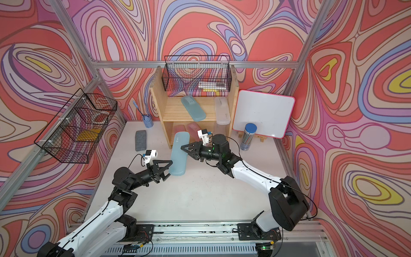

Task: Remove the pencil cases from the shelf
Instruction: Pick up the pencil case from the shelf, then place the pencil case at the center of the board.

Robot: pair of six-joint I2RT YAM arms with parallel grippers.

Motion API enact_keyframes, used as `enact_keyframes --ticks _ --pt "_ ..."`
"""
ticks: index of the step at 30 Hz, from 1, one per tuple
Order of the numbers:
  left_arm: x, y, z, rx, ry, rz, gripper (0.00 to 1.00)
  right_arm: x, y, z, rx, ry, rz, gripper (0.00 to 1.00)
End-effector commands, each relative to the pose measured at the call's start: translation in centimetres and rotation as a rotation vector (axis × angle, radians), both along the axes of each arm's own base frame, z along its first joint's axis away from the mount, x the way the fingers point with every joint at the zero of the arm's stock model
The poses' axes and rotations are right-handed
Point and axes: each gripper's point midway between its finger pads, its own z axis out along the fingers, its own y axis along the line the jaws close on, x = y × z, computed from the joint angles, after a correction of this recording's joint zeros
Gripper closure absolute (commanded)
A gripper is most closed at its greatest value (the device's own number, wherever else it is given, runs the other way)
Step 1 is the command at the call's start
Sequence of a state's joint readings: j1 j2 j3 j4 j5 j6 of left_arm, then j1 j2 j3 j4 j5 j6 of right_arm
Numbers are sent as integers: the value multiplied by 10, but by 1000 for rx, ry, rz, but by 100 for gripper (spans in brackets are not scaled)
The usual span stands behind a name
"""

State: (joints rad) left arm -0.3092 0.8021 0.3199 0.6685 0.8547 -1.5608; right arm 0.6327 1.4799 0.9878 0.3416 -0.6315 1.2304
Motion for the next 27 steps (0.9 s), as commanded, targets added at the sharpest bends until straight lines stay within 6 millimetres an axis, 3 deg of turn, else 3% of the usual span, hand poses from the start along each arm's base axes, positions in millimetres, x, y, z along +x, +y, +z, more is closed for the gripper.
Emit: enact_keyframes --ticks 1,3,6,11,19,20,21,27 --pt "3 6 -22 111 55 59 8 3 0 -6 -64 -24 -15 78" --pt "2 16 -35 201 110 106 2 3 -3 -19 -127 -15 -26 78" --pt "-3 39 -49 363 176 206 1 3 -4 -42 -223 3 -36 78" --pt "-17 83 -46 601 244 356 1 -1 10 -77 -297 30 -40 78" --pt "-38 135 -28 873 270 520 1 -8 70 -119 -350 47 -35 78" --pt "-40 137 -27 880 270 527 1 -10 77 -117 -339 41 -35 78" --pt "-41 137 -27 882 269 524 1 -9 86 -133 -357 61 -36 79" --pt "-50 143 -33 884 296 545 1 -5 131 -158 -365 63 -13 79"
